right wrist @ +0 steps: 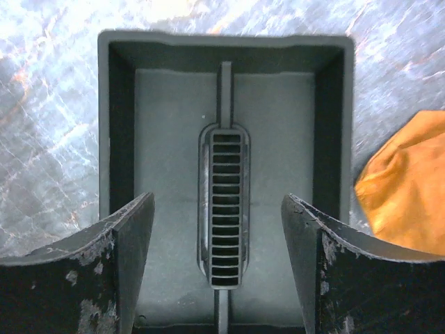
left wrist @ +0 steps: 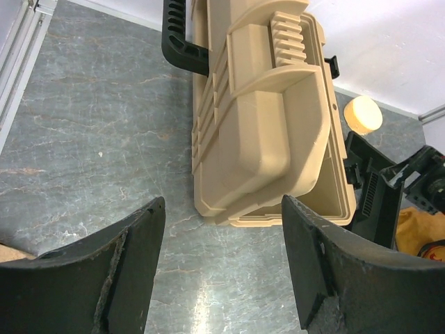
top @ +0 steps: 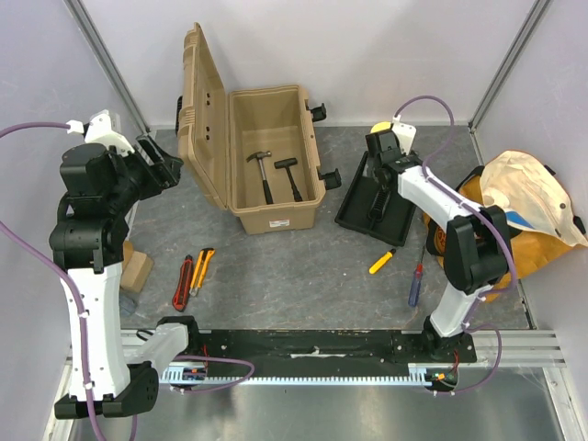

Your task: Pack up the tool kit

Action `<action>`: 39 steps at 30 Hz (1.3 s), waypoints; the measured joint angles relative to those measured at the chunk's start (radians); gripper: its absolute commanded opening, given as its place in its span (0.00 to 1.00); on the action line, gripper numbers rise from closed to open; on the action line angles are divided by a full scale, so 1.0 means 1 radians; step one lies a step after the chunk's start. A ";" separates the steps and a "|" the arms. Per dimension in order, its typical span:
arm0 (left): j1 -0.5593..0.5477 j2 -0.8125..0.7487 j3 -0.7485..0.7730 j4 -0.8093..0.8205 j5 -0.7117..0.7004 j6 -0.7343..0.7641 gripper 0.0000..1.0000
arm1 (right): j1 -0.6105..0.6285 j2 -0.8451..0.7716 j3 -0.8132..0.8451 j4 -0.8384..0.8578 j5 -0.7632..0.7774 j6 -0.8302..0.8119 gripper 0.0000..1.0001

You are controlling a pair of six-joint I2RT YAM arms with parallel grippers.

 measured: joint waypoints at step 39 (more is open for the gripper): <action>0.000 0.003 -0.005 0.000 0.000 0.000 0.74 | 0.012 0.084 -0.098 -0.026 0.013 0.112 0.00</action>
